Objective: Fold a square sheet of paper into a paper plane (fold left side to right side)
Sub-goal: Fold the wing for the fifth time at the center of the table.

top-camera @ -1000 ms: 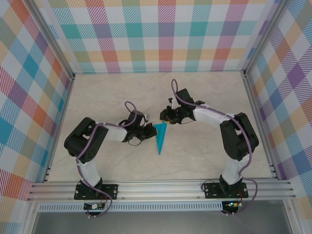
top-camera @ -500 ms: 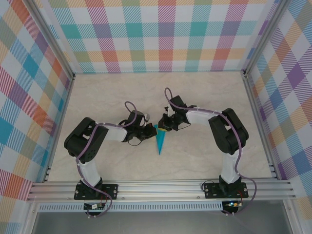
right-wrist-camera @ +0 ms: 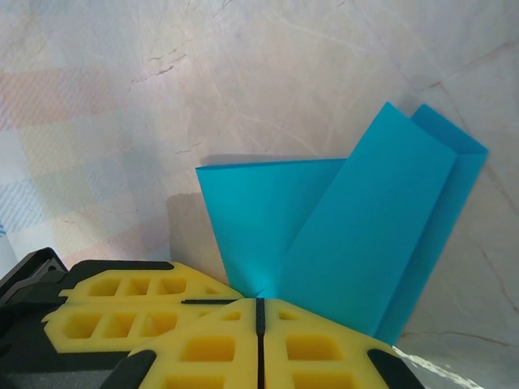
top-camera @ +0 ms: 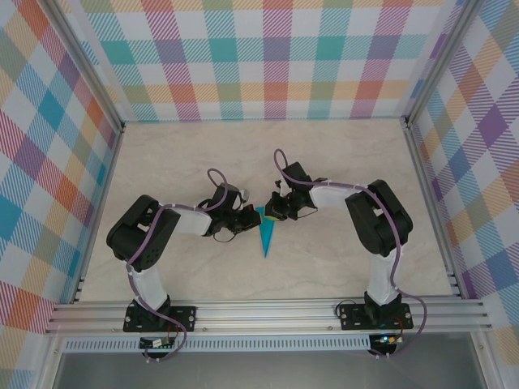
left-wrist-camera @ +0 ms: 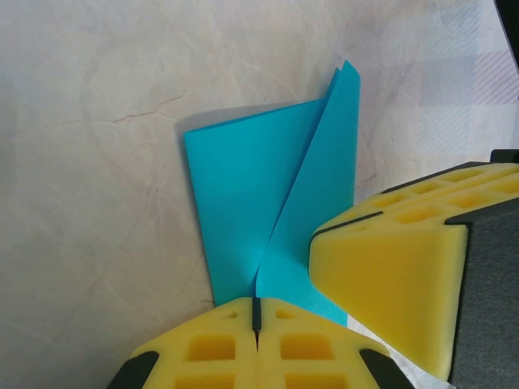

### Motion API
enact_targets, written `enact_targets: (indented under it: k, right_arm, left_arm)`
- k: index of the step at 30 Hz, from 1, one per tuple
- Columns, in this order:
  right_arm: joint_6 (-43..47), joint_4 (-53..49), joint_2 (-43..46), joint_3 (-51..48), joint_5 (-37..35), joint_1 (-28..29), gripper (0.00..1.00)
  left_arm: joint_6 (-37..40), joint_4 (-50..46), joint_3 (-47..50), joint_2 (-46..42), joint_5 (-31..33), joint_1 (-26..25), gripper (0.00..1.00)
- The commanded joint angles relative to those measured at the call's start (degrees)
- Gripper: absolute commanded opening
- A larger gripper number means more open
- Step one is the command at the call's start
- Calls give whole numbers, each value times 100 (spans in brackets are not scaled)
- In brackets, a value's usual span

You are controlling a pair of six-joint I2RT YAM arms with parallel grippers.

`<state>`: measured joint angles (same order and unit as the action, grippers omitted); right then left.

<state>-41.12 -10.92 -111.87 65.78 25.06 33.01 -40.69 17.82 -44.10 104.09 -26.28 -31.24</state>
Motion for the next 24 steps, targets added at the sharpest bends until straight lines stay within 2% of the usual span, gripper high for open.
enact_targets:
  k: [1,17,24]
  right_arm:
    - [112,135,-149,-74,-54,2,7]
    - [100,-83,-387,-304,-128,-5,6]
    - [142,-245,-467,-440,-225,-6,6]
  left_arm:
    - [34,-474,-14,175,436,57,0]
    - [46,-418,62,-27,331,55,0]
    - [95,-696,98,-811,318,57,15]
